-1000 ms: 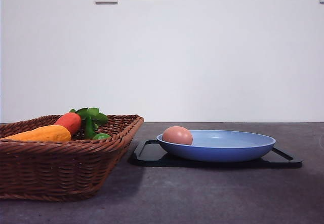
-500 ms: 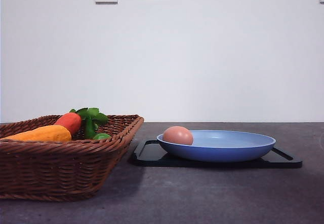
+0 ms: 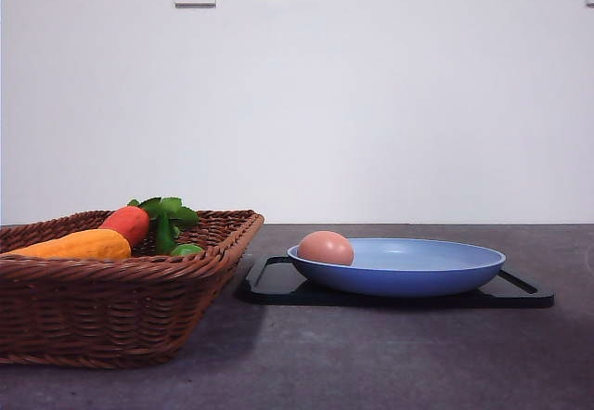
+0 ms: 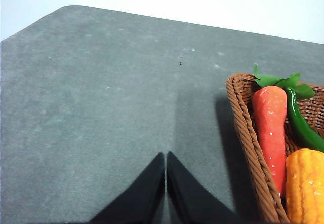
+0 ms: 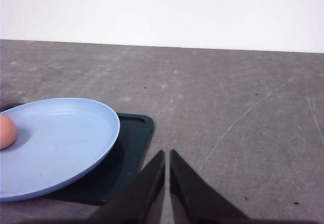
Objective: Transfer egg from basket to plate and serve
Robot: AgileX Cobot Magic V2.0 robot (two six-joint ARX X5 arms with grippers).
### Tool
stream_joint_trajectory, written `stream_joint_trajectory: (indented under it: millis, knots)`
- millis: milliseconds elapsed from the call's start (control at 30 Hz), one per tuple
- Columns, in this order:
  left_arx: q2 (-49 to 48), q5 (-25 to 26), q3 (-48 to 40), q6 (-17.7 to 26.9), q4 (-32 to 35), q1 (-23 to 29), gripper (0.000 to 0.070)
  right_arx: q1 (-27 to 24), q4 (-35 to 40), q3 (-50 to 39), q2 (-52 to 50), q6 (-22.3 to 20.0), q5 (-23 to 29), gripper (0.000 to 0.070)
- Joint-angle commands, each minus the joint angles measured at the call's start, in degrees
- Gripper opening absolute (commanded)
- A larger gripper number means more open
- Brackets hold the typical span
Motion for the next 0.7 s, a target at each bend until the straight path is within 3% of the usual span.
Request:
stream_joint_trajectory:
  millis: [0, 667]
  knots:
    - [-0.1, 0.0, -1.0, -0.1, -0.4, 0.1, 0.0, 0.1, 0.6, -0.3, 0.0, -0.2, 0.2, 0.0]
    - [-0.1, 0.0, -1.0, -0.1, -0.4, 0.1, 0.0, 0.1, 0.6, -0.3, 0.0, -0.2, 0.2, 0.0]
